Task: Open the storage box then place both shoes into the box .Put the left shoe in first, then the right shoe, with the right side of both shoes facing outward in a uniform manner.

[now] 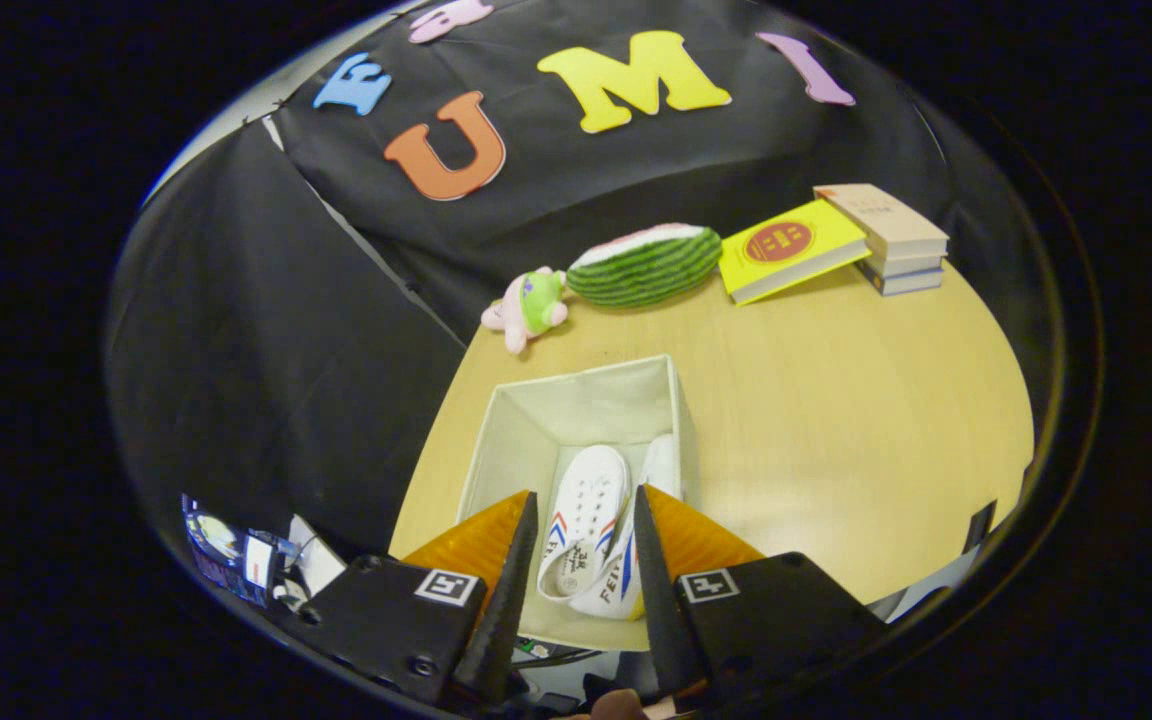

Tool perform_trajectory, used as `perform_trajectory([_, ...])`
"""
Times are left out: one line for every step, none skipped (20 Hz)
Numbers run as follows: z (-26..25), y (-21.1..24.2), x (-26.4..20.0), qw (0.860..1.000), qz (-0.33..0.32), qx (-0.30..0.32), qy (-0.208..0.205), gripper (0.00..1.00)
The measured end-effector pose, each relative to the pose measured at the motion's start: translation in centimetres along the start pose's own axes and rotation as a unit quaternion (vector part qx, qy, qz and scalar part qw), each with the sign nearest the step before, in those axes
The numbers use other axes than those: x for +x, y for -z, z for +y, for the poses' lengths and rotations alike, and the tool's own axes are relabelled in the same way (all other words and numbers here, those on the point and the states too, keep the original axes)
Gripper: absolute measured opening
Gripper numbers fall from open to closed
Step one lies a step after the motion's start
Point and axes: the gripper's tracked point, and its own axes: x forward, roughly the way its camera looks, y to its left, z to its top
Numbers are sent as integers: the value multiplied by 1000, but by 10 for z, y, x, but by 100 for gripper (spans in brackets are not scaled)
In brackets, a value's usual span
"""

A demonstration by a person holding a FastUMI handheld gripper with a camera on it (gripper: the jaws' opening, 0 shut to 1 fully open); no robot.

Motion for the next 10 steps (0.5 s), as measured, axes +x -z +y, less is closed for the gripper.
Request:
perform_trajectory([-2, -7, -6, 1000, -19, -13, 5, 63])
perform_trajectory([-5, -13, -13, 999, -41, -26, 12, 67])
perform_trajectory([-7, -22, -20, 997, -65, -38, 18, 70])
perform_trajectory([-11, -29, -27, 994, -89, -51, 26, 74])
perform_trajectory([-15, -36, -36, 991, -113, -66, 34, 77])
perform_trajectory([-16, -43, -46, 987, -138, -76, 41, 81])
perform_trajectory([-18, -51, -58, 982, -165, -85, 47, 83])
perform_trajectory([-21, -57, -71, 975, -193, -92, 54, 87])
perform_trajectory([-26, -65, -83, 968, -222, -101, 64, 90])
perform_trajectory([-25, -74, -98, 957, -253, -114, 77, 94])
